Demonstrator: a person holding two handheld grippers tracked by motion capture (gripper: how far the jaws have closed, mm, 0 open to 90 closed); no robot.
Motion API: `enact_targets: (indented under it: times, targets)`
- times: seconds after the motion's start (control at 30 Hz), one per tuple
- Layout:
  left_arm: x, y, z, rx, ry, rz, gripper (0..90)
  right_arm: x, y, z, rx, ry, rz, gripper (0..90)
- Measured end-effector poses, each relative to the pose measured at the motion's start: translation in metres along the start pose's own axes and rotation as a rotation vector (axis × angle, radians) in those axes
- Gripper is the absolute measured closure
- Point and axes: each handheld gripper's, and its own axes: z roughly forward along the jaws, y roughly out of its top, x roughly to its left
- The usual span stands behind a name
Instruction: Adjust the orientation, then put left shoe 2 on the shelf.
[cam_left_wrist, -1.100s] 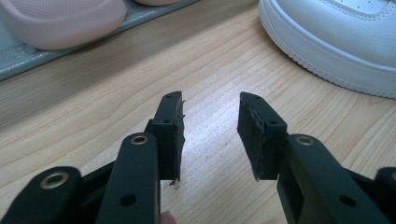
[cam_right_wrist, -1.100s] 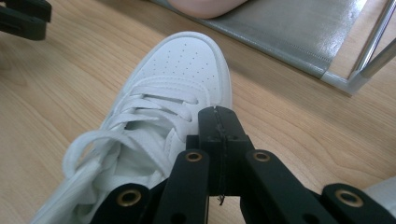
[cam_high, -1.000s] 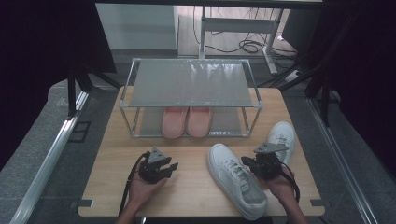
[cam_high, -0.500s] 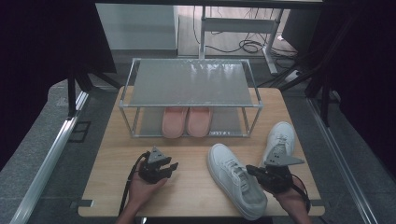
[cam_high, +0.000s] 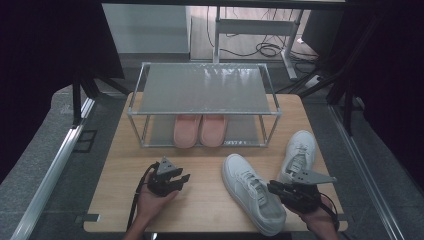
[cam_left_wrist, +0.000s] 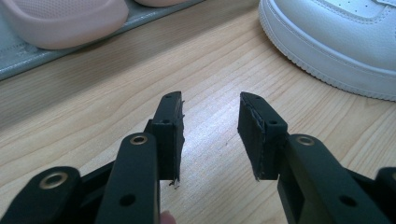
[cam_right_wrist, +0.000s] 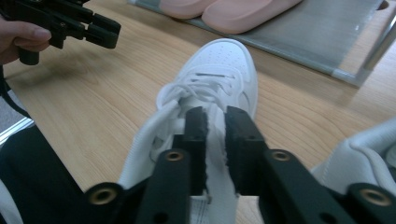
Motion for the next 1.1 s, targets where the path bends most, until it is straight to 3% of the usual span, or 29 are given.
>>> enact_targets:
  times: [0.13, 0.53, 0.77, 1.1]
  targets:
    - [0.0, 0.0, 0.0, 0.001, 0.0, 0.0, 61.0, -0.002, -0.006, -0.001, 0.003, -0.006, 0.011, 69.4]
    - [0.0, 0.0, 0.001, 0.005, -0.005, 0.001, 60.9, -0.004, -0.016, 0.012, 0.023, -0.003, 0.019, 62.1]
    - [0.0, 0.0, 0.0, 0.003, -0.003, -0.002, 60.8, -0.005, -0.017, 0.021, 0.037, -0.011, 0.024, 60.4]
    - [0.0, 0.0, 0.0, 0.001, -0.003, -0.003, 60.7, -0.001, -0.017, 0.038, 0.07, -0.066, 0.017, 62.0]
